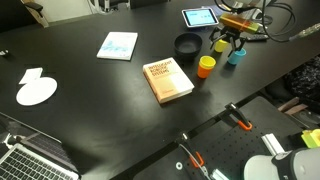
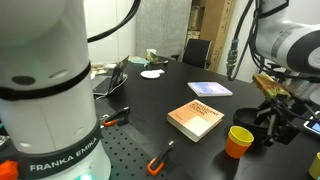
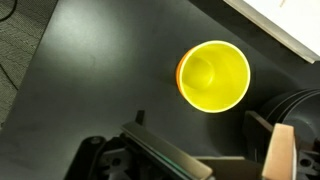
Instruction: Stack the cups together.
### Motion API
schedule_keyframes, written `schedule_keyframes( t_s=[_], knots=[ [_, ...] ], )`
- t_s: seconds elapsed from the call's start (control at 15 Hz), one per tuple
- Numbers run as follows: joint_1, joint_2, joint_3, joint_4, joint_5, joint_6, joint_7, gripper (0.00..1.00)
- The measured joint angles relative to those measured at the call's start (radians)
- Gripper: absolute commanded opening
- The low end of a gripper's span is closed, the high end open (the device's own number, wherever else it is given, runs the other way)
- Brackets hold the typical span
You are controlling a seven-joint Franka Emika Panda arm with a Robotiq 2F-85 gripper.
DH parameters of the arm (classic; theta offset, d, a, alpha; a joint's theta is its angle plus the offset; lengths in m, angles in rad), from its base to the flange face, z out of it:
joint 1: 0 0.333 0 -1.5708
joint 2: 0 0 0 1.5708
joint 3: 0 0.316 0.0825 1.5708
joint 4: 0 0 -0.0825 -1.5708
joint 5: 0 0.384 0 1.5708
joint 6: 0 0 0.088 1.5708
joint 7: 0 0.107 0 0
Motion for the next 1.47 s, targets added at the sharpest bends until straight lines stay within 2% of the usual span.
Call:
schedule_keyframes(
  t_s=[0.33, 0.6, 0.93, 1.47],
  knots=[
    [0.008, 0.006, 0.006, -0.015, -0.023, 0.011, 0.000, 1.00],
    [0.063, 0.036, 0.027, 0.009, -0.047, 0.041, 0.067, 1.00],
    [0.064, 0.108, 0.044, 0.199, 0.011, 0.104, 0.193, 1.00],
    [-0.002, 0.330, -0.068, 0.511, 0.014, 0.108, 0.498, 1.00]
  ],
)
